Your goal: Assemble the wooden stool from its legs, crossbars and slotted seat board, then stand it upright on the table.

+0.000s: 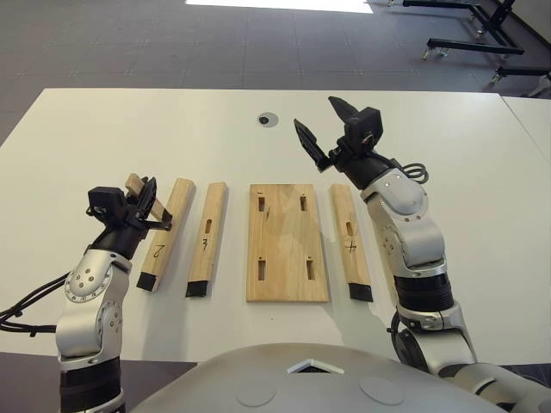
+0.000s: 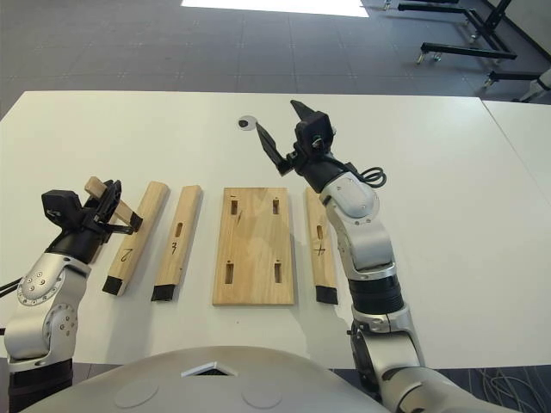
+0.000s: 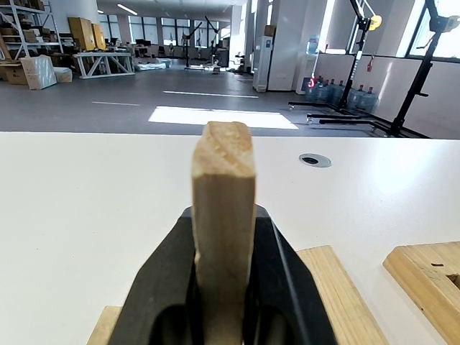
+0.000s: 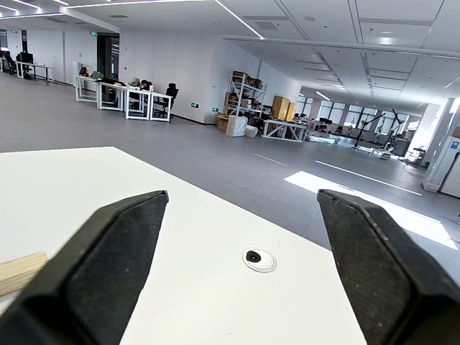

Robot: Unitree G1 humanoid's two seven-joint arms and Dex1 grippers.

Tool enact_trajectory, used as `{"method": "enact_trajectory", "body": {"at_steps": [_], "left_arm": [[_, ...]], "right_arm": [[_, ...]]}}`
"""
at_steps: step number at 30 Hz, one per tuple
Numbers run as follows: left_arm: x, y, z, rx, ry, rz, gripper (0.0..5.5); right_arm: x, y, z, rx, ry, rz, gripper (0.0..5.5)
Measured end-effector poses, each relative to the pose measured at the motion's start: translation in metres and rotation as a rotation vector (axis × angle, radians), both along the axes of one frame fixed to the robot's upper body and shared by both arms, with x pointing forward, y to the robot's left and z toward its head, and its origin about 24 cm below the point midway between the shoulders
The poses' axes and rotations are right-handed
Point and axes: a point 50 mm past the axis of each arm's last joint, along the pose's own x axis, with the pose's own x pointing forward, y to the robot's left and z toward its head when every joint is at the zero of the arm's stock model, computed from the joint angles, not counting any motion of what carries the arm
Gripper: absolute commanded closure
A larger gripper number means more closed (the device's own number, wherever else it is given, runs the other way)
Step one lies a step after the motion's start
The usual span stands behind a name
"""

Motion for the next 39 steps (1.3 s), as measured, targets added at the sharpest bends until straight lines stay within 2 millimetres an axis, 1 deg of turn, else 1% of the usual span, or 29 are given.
{"method": "enact_trajectory", "body": {"at_steps": [8, 16, 24, 31, 35, 39], "left_arm": [[0.004, -0.001, 0.002, -0.003, -0.010, -0.006, 5.11], [0.001, 0.000, 0.000, 0.000, 0.006, -0.001, 5.11], [0.001, -0.005, -0.002, 0.035, 0.006, -0.003, 5.11], [-0.002, -0.003, -0.003, 0.051, 0.012, 0.012, 5.11], [-0.007, -0.004, -0.004, 0.044, 0.013, 0.045, 5.11], [-0.012, -0.007, -0.009, 0.035, 0.044, 0.079, 5.11]], "right_arm": [[0.000, 0.000, 0.000, 0.003, 0.000, -0.004, 1.66], [0.000, -0.001, 0.000, 0.004, -0.002, -0.013, 1.66], [0.000, -0.002, 0.000, 0.002, -0.002, -0.024, 1.66], [0.001, -0.004, 0.000, -0.011, -0.005, -0.032, 1.66], [0.001, -0.004, 0.000, -0.020, -0.008, -0.044, 1.66], [0.001, -0.004, 0.000, -0.018, -0.010, -0.047, 1.66]]}}
